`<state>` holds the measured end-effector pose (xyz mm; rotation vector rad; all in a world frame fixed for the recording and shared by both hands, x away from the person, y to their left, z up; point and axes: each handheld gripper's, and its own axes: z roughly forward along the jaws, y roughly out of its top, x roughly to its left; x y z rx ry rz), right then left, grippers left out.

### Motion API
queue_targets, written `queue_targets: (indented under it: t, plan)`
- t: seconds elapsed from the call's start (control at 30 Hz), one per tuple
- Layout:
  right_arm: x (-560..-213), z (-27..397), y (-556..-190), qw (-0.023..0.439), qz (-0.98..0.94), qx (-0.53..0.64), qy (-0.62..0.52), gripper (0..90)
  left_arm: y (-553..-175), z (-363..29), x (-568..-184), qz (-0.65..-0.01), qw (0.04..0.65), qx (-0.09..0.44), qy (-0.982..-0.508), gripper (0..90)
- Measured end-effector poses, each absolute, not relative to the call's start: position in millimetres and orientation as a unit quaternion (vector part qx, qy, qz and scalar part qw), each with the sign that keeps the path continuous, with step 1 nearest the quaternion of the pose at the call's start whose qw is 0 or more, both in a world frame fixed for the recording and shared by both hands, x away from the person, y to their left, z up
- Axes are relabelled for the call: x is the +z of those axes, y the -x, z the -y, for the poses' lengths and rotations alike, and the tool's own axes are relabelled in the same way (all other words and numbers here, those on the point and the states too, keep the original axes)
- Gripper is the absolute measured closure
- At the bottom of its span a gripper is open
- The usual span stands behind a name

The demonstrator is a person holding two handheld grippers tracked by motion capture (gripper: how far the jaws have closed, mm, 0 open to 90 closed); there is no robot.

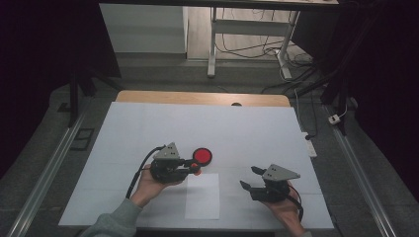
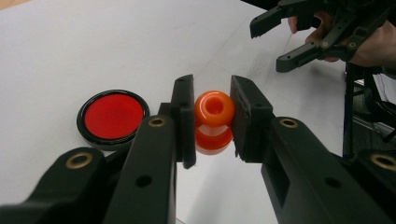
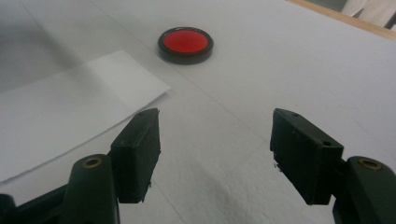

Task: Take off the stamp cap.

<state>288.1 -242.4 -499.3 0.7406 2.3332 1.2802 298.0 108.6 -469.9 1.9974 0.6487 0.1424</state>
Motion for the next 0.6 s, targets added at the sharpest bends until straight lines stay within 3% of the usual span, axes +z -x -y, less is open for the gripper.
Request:
queue_targets:
  t: [0.6]
  plan:
    - [-498,207,-286,0.173,-0.843,0.457,-0.226,33.8,-300,-109,-471,-0.270,0.494,0.058,-0.825,72.2]
